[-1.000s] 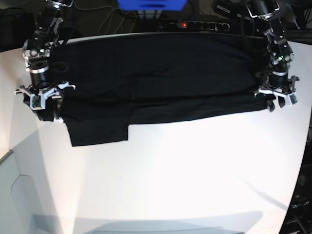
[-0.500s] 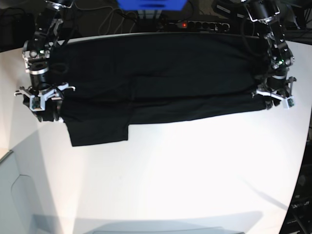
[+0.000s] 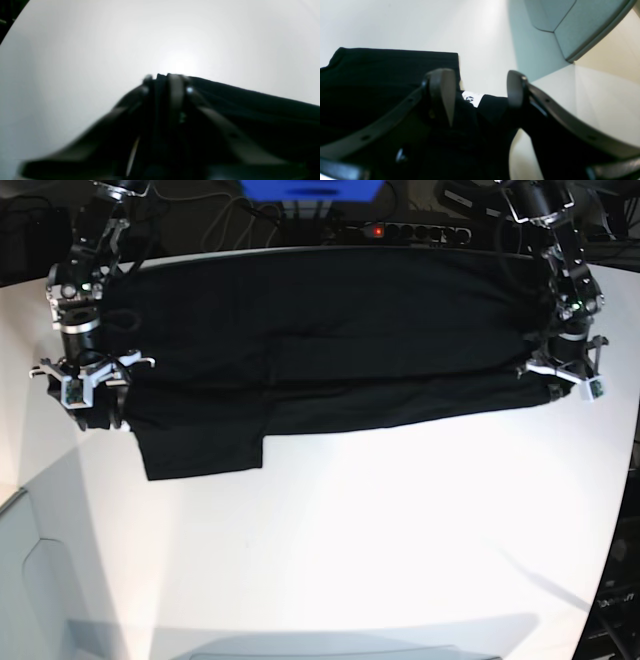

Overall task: Fold the T-shirt properly
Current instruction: 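Hold the folded edge steady with both grippers, then slide the right gripper along the folded edge toward the hem corner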

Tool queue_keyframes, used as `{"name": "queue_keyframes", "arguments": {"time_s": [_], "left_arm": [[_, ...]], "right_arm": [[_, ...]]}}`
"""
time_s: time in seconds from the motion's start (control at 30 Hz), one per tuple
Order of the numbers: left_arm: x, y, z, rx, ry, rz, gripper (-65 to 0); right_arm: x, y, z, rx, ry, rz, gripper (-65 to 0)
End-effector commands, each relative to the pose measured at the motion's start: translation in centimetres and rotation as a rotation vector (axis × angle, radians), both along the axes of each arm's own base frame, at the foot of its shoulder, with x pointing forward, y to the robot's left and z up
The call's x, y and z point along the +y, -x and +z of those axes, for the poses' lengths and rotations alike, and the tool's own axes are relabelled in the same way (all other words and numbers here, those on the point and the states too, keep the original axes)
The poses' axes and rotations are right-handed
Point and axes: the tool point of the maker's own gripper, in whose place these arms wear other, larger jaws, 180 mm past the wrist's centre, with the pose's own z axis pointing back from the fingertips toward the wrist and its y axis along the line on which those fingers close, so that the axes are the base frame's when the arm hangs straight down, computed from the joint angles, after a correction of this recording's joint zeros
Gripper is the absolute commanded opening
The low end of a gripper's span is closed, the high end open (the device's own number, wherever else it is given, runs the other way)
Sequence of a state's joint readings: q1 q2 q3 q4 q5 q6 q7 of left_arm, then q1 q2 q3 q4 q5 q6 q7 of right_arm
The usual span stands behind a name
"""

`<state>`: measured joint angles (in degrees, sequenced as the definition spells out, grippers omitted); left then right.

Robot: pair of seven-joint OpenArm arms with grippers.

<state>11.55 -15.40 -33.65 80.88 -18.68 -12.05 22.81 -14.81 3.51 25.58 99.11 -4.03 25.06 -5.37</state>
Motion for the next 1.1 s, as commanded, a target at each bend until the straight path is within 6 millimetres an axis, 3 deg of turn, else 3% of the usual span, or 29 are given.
{"name": "queue_keyframes", "arguments": {"time_s": [0.0, 0.27, 0.37, 0.53, 0.67, 0.83, 0.97, 1.07], "left_arm": [[0.7, -0.8, 1.7, -0.048, -0.031, -0.005, -63.4], [0.7, -0.8, 2.0, -0.052, -0.036, -0.007, -64.9], [0.4, -0.9, 2.9, -0.073, -0.049, -0.018, -64.9], [-0.2, -0.5, 4.8, -0.106, -0.086, -0.042, -64.9], [0.0, -0.2, 5.3, -0.119, -0.089, -0.027, -64.9], [0.1, -0.2, 5.2, -0.116, -0.089, -0.026, -64.9], [0.1, 0.0, 5.0, -0.109, -0.089, -0.026, -64.9], [0.1, 0.0, 5.0, -0.109, -0.089, -0.026, -64.9]], "right_arm": [[-0.1, -0.5, 1.6, -0.056, 0.009, 0.007, -31.5], [-0.5, -2.8, 4.1, -0.135, 0.015, -0.001, -31.4], [-0.4, -4.4, 5.8, -0.186, 0.016, 0.001, -31.3], [-0.5, -7.8, 6.5, -0.089, 0.019, -0.014, -27.9], [-0.2, -10.5, 5.3, 0.041, 0.022, 0.002, -26.2], [-0.3, -13.4, 1.1, 0.234, 0.031, 0.043, -26.2], [-0.4, -14.4, -2.4, 0.361, 0.039, 0.075, -26.1], [-0.3, -14.7, -3.9, 0.407, 0.017, 0.079, -26.1]]}}
